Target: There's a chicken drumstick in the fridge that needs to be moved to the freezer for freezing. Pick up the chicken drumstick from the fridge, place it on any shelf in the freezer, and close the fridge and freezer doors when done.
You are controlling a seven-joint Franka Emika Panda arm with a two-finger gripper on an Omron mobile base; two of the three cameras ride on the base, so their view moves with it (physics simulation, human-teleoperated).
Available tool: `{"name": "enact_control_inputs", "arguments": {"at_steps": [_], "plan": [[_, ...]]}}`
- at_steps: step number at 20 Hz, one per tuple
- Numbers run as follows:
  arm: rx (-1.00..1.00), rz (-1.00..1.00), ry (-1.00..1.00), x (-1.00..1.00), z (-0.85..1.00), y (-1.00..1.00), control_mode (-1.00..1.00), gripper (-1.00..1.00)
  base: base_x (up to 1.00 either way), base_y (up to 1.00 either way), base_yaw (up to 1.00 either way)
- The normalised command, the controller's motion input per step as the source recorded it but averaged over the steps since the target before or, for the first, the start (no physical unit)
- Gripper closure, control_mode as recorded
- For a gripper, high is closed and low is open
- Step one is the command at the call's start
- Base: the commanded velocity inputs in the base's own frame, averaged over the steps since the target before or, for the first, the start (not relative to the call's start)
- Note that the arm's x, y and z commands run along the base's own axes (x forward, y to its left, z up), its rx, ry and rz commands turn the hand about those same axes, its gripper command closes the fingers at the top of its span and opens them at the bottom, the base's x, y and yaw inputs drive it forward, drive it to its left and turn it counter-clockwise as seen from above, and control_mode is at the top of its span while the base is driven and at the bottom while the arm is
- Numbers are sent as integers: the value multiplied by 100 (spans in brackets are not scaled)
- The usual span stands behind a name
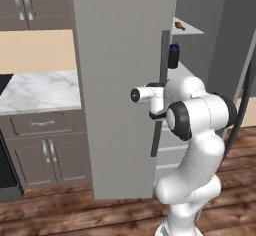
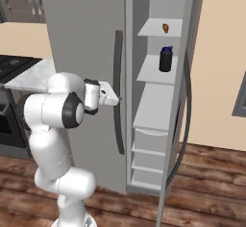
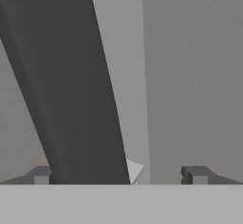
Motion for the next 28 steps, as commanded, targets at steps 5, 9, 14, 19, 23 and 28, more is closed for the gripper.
{"name": "enact_control_inputs", "arguments": {"at_steps": [5,9,14,19,23,28], "plan": [[0,1,-2,6,18,-1,-100,-100,0,0,0],[3,0,8,100,0,-33,-100,-100,0,0,0],[8,1,10,100,0,-61,-100,-100,0,0,0],[10,3,-6,59,23,-49,-100,-100,0,0,0],[14,5,-23,35,71,-41,-100,-100,0,0,0],[14,6,-38,22,93,-24,-100,-100,0,0,0]]}}
